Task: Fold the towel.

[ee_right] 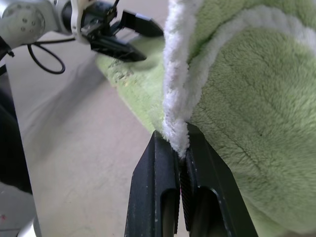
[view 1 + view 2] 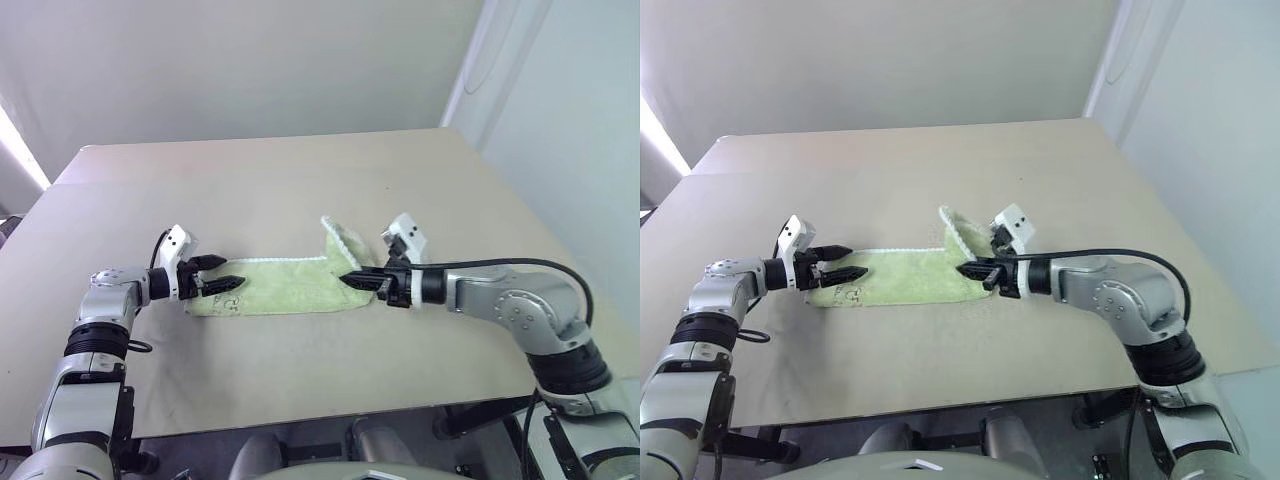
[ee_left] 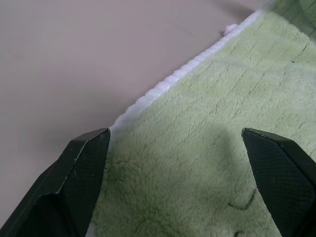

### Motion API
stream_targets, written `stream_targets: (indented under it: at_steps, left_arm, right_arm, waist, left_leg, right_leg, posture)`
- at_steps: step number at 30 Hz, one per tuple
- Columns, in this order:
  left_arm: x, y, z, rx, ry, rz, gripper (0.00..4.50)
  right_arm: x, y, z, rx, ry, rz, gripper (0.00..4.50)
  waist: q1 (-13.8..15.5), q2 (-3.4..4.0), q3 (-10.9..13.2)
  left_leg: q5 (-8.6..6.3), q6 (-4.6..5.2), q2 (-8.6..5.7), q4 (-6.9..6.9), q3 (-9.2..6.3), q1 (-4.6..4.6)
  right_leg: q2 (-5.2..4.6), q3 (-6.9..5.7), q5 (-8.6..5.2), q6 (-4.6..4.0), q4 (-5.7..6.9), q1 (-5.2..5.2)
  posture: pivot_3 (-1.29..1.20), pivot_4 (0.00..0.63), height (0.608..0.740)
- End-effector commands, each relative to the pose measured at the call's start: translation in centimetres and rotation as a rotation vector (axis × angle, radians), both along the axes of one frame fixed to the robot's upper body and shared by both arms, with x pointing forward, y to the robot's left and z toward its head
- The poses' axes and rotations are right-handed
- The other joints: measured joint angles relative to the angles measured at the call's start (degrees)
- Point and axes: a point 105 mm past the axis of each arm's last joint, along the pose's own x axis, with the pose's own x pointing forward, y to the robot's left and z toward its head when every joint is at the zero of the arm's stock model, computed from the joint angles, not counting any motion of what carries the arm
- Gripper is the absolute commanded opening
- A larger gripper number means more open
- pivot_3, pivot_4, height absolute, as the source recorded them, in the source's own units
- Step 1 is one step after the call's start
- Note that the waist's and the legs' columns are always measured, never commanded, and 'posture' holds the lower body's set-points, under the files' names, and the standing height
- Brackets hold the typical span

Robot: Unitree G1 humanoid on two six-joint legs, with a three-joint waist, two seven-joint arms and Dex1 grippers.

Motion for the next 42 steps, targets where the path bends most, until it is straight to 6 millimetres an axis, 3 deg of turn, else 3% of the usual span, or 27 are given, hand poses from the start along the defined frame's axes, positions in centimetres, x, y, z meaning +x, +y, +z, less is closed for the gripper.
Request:
stream_targets:
  at_steps: [1,10,18,22,31,34,37,39,42]
  left_arm:
    - [0.6,0.2,1.7,-0.013,-0.059,0.01,4.5]
    - [0.7,0.3,1.7,-0.01,-0.063,0.016,4.5]
    - [0.6,0.4,1.6,-0.008,-0.063,0.017,4.5]
    - [0.3,0.4,1.3,0.0,-0.058,0.01,4.5]
    - [0.4,0.4,1.5,-0.004,-0.06,0.015,4.5]
    - [0.4,0.6,1.5,-0.006,-0.057,0.018,4.5]
    - [0.3,0.9,1.5,-0.008,-0.053,0.026,4.5]
    - [0.3,0.9,1.5,-0.008,-0.052,0.029,4.5]
    - [0.3,1.0,1.4,-0.008,-0.051,0.032,4.5]
  right_arm:
    - [0.8,1.5,0.8,0.012,-0.036,0.022,0.04]
    - [0.8,4.7,-2.0,-0.073,0.033,0.086,0.04]
    - [1.8,4.9,-3.8,-0.152,0.065,0.043,0.04]
    - [1.7,4.9,-4.1,-0.161,0.081,0.045,1.06]
    - [1.6,5.7,-0.4,0.043,0.051,0.073,4.41]
    - [1.0,5.3,0.8,0.106,0.036,0.097,4.49]
    - [0.5,4.9,3.6,0.25,0.008,0.12,4.49]
    - [1.4,4.4,4.8,0.311,-0.025,0.068,4.49]
    - [3.5,3.9,5.1,0.321,-0.071,-0.054,4.49]
  waist:
    - [-0.12,0.0,0.0]
    - [-0.1,0.0,0.0]
    - [-0.12,0.0,0.0]
    - [-0.19,0.01,0.0]
    - [-0.13,0.01,0.0]
    - [-0.16,0.01,0.0]
    - [-0.17,0.02,0.01]
    - [-0.19,0.01,0.01]
    - [-0.26,0.02,0.01]
  left_leg:
    - [0.0,0.0,0.0,0.01,0.01,0.02]
    - [0.0,0.0,0.0,0.02,-0.06,0.01]
    - [0.0,0.0,-0.01,0.02,-0.07,0.0]
    - [0.0,0.0,-0.01,0.02,-0.08,0.02]
    - [0.0,0.0,-0.01,0.03,-0.1,0.01]
    - [0.0,0.0,-0.01,0.03,-0.1,0.01]
    - [0.0,0.0,-0.01,0.02,-0.12,0.0]
    - [0.0,0.0,-0.01,0.02,-0.12,0.01]
    - [0.0,0.0,-0.01,0.02,-0.12,0.05]
  right_leg:
    - [0.0,0.0,0.0,0.0,0.06,-0.01]
    - [0.03,-0.04,0.01,0.01,0.15,-0.05]
    - [0.03,-0.05,0.02,0.01,0.16,-0.05]
    - [0.03,-0.06,0.05,0.06,0.17,-0.05]
    - [0.03,-0.07,0.06,0.08,0.19,-0.05]
    - [0.03,-0.07,0.09,0.14,0.18,-0.05]
    - [0.03,-0.09,0.08,0.14,0.18,-0.05]
    - [0.03,-0.09,0.08,0.14,0.19,-0.05]
    - [0.03,-0.09,0.05,0.08,0.2,-0.03]
  posture:
    - [0.0,0.0,0.74]
    - [0.0,0.0,0.74]
    - [0.0,0.0,0.74]
    - [0.0,0.0,0.74]
    - [0.0,0.0,0.74]
    - [0.0,0.0,0.74]
    - [0.0,0.0,0.74]
    - [0.0,0.0,0.74]
    - [0.0,0.0,0.74]
